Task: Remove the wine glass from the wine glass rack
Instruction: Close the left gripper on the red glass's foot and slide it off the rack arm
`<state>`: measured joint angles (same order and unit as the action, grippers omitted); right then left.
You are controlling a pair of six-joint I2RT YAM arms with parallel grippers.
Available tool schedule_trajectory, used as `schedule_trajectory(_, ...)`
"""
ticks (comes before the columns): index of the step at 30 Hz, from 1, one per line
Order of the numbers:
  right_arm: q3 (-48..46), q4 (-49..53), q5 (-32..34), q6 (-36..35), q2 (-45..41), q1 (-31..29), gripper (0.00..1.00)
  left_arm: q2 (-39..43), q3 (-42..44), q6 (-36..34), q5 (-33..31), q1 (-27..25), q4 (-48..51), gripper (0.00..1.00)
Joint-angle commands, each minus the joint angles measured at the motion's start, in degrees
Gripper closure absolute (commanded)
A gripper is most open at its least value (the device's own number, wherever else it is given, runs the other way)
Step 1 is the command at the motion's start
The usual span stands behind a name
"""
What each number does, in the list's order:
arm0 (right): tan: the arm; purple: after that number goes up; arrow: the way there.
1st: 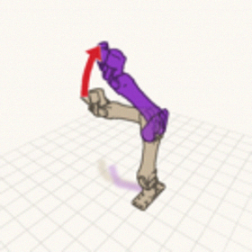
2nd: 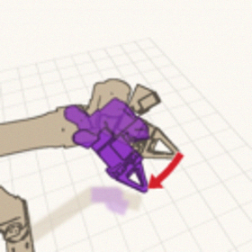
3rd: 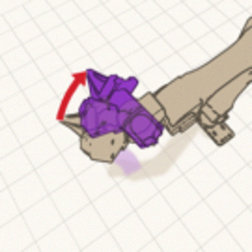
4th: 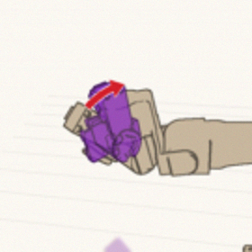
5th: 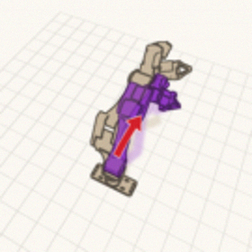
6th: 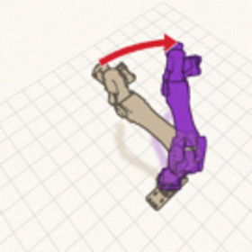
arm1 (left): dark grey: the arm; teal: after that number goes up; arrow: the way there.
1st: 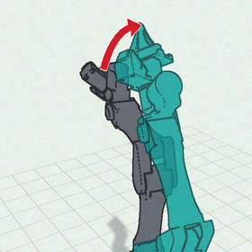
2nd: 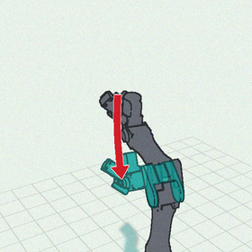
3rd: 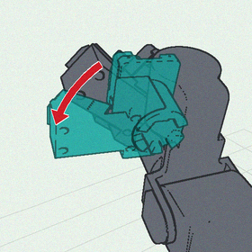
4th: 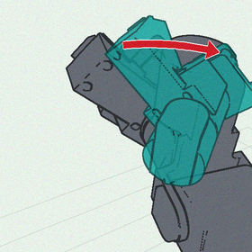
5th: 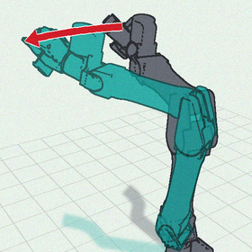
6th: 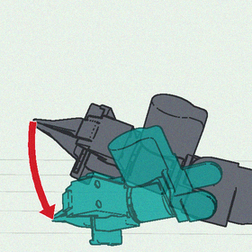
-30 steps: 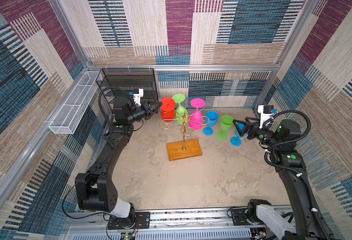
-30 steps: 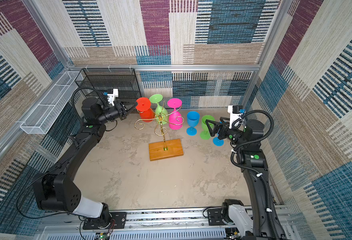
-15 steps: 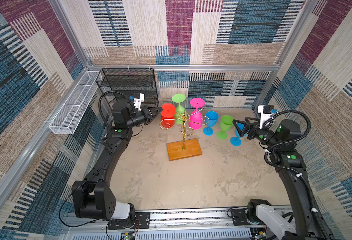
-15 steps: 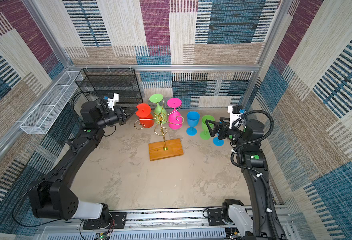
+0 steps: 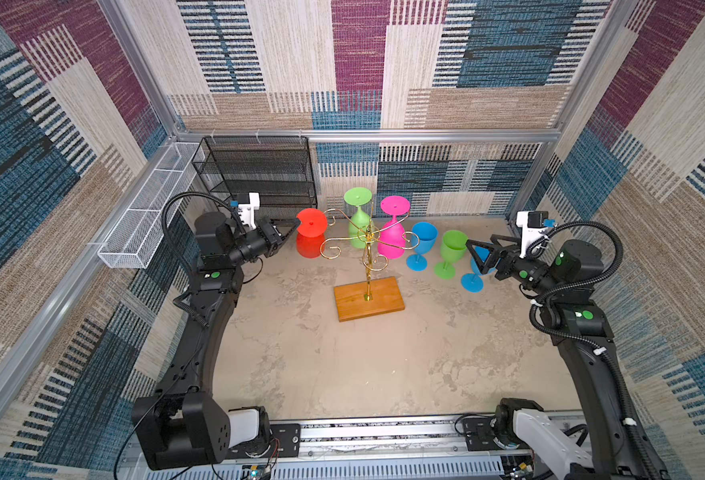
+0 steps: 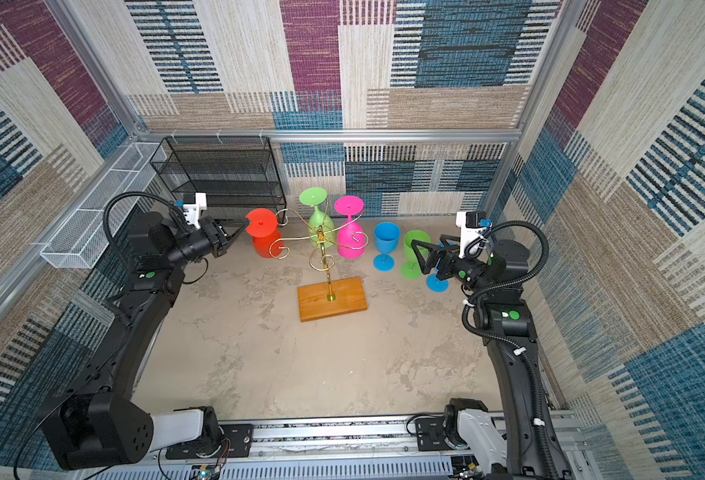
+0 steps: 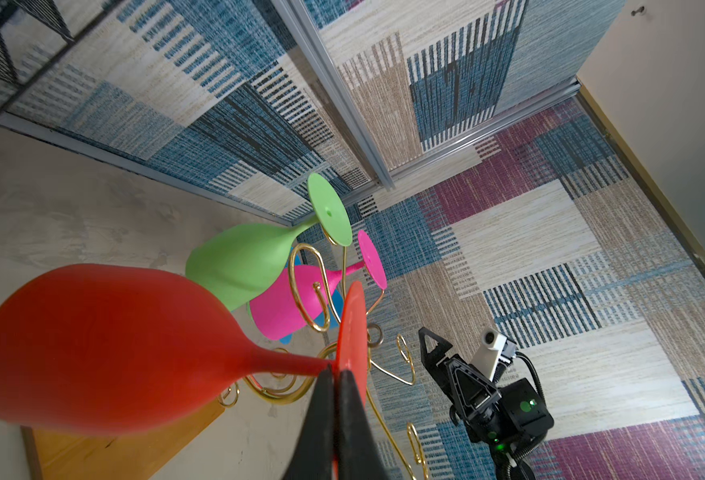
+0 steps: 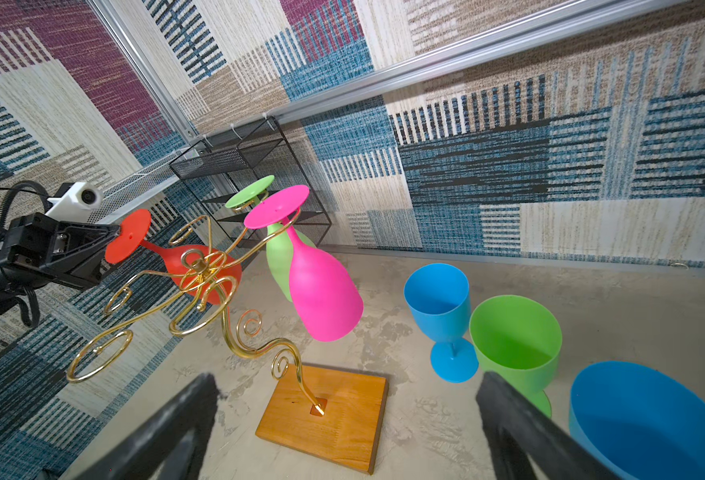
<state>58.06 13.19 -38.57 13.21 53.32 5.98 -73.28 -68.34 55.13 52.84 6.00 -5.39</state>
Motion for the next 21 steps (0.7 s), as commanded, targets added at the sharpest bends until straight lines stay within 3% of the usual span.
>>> schedule_trajectory(1, 0.5, -1.4, -0.5, 0.1, 0.2, -0.1, 0.01, 1.4, -0.5, -1.1, 1.4, 2.9, -1.5, 1.0)
schedule_trajectory(9, 3.3, -0.6, -1.4, -2.2, 1.4, 0.0, 0.01, 2.3, -4.7, 9.6, 5.4, 9.0, -12.9, 1.0)
schedule_trajectory(17, 7.9, -2.4, -3.8, -2.2, 4.3, -0.7, 0.01, 1.6, -10.5, 20.4, 7.4, 9.1, -22.9, 1.0)
schedule_trajectory(21, 10.3, -4.0, -3.8, -3.7, 5.5, -4.1, 0.01, 1.7, -10.9, 25.6, 7.1, 8.5, -27.9, 1.0)
